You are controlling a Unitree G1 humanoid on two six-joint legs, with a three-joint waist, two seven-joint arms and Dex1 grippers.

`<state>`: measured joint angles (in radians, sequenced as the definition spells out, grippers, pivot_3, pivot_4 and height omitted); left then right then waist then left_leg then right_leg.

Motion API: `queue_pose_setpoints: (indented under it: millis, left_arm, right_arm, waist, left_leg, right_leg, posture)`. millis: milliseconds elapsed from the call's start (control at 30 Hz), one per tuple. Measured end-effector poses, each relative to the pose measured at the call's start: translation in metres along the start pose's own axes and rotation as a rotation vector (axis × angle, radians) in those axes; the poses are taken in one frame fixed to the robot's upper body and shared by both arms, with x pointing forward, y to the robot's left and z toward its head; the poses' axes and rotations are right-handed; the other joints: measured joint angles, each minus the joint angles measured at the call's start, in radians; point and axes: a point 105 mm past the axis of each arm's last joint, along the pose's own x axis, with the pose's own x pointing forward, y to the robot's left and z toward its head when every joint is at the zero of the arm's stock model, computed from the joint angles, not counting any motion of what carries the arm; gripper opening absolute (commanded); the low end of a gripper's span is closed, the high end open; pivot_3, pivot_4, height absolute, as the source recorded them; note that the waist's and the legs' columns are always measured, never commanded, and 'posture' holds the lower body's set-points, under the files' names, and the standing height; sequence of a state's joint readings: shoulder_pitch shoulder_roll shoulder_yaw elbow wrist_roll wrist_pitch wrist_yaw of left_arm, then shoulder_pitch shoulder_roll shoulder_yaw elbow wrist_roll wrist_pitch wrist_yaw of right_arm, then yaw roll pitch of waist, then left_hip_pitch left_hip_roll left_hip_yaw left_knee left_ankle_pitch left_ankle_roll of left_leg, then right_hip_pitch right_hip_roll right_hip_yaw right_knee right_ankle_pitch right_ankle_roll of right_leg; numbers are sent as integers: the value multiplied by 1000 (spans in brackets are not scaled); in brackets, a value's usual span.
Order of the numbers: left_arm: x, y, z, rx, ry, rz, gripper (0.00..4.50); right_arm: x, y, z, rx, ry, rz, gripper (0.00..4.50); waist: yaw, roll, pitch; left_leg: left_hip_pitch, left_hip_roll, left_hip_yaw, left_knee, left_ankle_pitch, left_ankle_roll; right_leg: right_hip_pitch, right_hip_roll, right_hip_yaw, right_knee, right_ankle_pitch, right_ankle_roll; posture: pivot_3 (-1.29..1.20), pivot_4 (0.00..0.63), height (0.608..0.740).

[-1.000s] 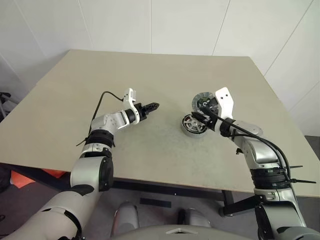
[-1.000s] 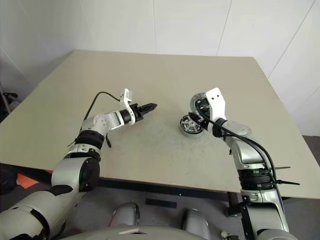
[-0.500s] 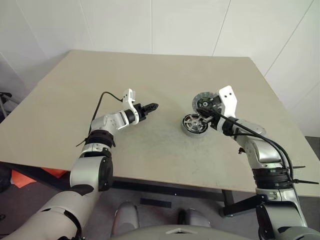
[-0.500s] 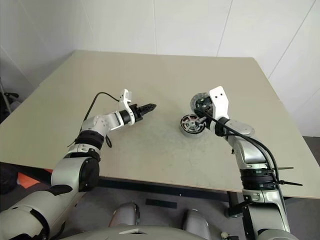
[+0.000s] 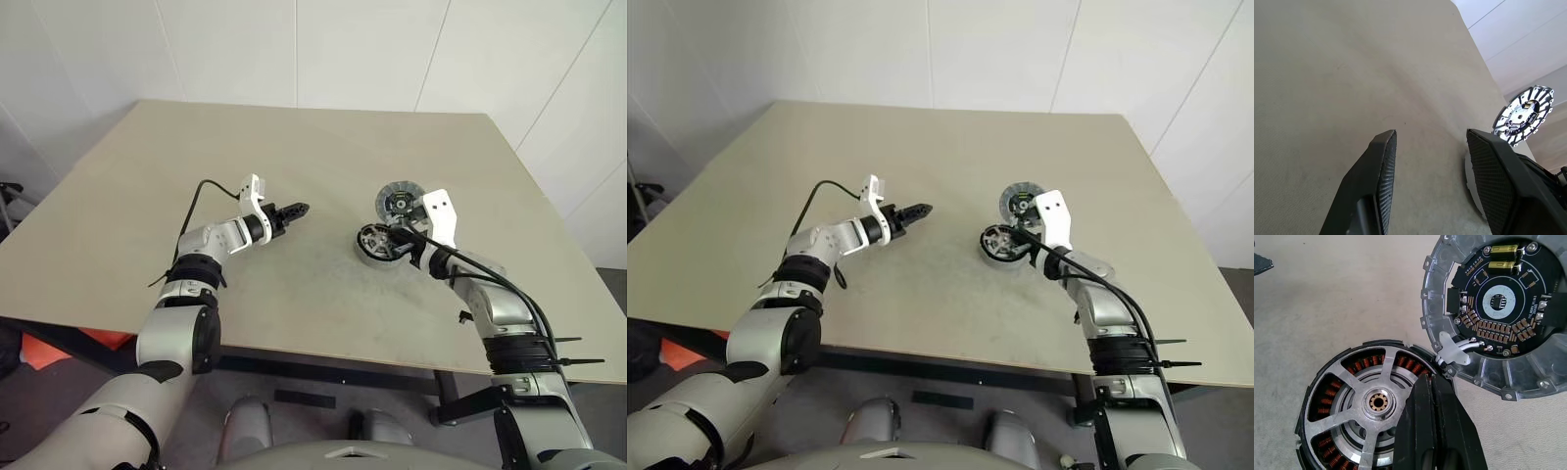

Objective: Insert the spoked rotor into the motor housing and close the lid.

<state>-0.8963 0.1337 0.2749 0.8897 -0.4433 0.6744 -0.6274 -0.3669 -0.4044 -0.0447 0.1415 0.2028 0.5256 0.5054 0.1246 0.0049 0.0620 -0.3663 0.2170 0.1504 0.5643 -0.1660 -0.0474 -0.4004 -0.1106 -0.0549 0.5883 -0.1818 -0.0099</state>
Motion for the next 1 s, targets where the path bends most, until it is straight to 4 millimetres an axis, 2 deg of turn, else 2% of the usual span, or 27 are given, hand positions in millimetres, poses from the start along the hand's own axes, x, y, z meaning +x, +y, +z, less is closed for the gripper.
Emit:
queue_pose_setpoints:
  millis: [200,400,567,733,867,1000]
  left_arm:
    - [0,0,0,1,0,0,2423]
    - [1,-1,-1,4,5,-1,2423]
    - [1,-1,-2,7,6,0,2423]
    - [1,0,-1,7,6,1,2423]
    - [0,1,-1,8,6,5,2423]
    - [1,0,-1,8,7,4,2423]
  right_arm:
    - [-2,-2,3,-16,0,4,19]
    - [-10,16,41,-86,-120,83,19]
    - [-13,29,52,-125,-146,139,19]
    - [-13,29,44,-111,-127,141,19]
    - [-2,26,5,-25,-36,119,19]
    - [0,21,5,-34,-39,92,19]
  waist:
    - [0,0,0]
    - [0,0,0]
    - [0,0,0]
    - [1,0,0]
    - [0,1,0]
    - [-1,0,0]
  left_leg:
    - [-2,0,0,0,0,0]
    - [-3,0,0,-1,0,1]
    - [-3,0,0,0,0,0]
    - [-3,0,0,0,0,0]
    - [-3,0,0,0,0,0]
    - [0,0,0,0,0,0]
  right_leg:
    - [-2,0,0,0,0,0]
    - [-3,0,0,0,0,0]
    - [-3,0,0,0,0,0]
    - [-3,0,0,0,0,0]
    - [-3,0,0,0,0,0]
    - [0,0,0,0,0,0]
  posture:
    - [0,0,740]
    - [0,0,740]
    - [0,0,740]
    - [0,0,740]
    - [0,0,740]
    - [0,0,740]
